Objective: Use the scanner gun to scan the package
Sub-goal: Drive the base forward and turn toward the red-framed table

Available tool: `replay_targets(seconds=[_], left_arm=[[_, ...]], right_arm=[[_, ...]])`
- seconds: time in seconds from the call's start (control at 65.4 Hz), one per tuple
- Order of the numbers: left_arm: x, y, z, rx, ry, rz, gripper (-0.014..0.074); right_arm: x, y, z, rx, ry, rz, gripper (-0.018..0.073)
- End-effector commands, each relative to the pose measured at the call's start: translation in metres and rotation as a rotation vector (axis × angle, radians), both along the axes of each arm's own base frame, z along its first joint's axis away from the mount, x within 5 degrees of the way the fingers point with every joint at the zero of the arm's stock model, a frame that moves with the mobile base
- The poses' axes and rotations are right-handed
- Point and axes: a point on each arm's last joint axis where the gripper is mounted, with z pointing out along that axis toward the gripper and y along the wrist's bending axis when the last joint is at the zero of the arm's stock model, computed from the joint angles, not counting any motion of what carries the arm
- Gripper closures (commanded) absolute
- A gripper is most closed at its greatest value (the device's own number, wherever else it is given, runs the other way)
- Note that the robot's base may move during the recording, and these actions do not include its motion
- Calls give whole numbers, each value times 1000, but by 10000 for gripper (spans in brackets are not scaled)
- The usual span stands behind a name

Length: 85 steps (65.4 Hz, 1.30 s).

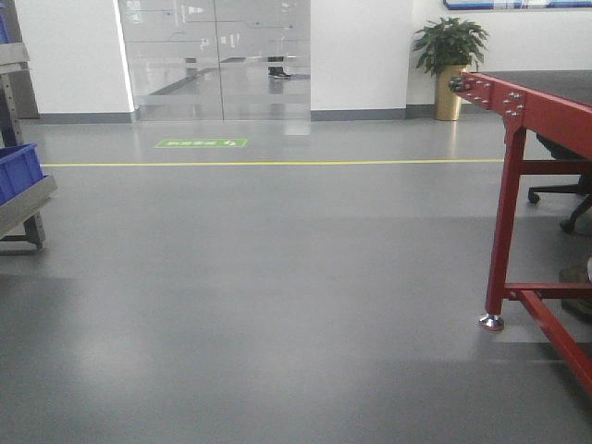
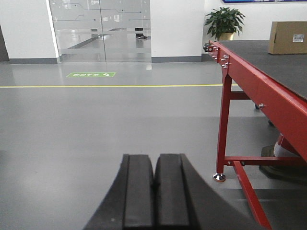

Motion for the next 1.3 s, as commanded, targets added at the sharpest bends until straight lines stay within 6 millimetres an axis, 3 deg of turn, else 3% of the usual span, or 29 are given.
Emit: replay_targets(seconds=[0.0, 1.284], left_arm=[[-1, 0, 2, -8, -22, -2, 707], [-1, -3, 2, -9, -22, -56, 707]], right_arm=[[0, 0, 2, -6, -24, -4, 713], [0, -2, 2, -7, -32, -30, 713]])
